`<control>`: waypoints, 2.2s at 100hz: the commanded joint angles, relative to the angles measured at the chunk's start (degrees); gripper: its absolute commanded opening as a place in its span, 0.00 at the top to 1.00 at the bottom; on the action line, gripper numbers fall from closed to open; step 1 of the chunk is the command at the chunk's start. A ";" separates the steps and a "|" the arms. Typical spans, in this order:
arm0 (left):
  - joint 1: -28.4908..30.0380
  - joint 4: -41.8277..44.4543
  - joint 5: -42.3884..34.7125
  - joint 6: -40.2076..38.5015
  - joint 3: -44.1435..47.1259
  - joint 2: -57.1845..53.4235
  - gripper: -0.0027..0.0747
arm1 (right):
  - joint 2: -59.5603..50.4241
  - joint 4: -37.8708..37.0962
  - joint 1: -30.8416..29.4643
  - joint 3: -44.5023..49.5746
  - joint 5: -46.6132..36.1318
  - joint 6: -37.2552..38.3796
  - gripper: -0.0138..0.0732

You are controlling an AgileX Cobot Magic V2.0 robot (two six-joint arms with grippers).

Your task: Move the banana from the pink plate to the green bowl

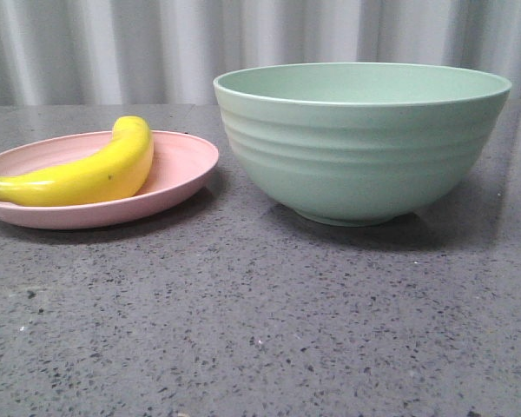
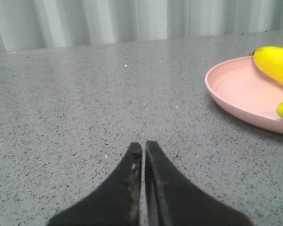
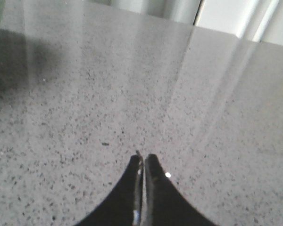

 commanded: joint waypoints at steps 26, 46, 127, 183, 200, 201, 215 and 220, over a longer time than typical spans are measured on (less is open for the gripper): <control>0.14 -2.36 -5.84 0.02 0.46 -1.62 0.99 | -1.26 -0.73 -0.42 1.13 -13.11 0.00 0.92; 0.14 -2.50 -6.03 0.02 0.46 -1.62 0.99 | -1.26 -0.31 -0.42 1.13 -18.29 0.00 0.92; 0.14 -5.01 -10.13 -0.22 -13.09 9.39 0.99 | 16.34 17.83 -0.42 -20.04 4.27 2.43 0.91; 0.14 -5.79 -22.14 -0.33 -13.90 21.14 0.38 | 30.72 21.79 -0.42 -26.85 4.20 2.43 0.91; 0.01 -5.72 -19.43 -0.33 -17.02 23.25 0.40 | 30.72 21.79 -0.42 -26.85 4.20 2.43 0.91; -0.10 -5.72 -18.33 -0.33 -17.32 23.65 0.40 | 30.72 21.79 -0.42 -26.85 4.20 2.43 0.91; -2.14 -5.72 -8.22 -0.33 -24.47 29.64 0.42 | 30.72 21.79 -0.42 -26.85 4.20 2.43 0.91; -3.32 -5.72 -5.89 -0.33 -27.31 32.02 0.42 | 30.72 21.79 -0.42 -26.85 4.20 2.43 0.91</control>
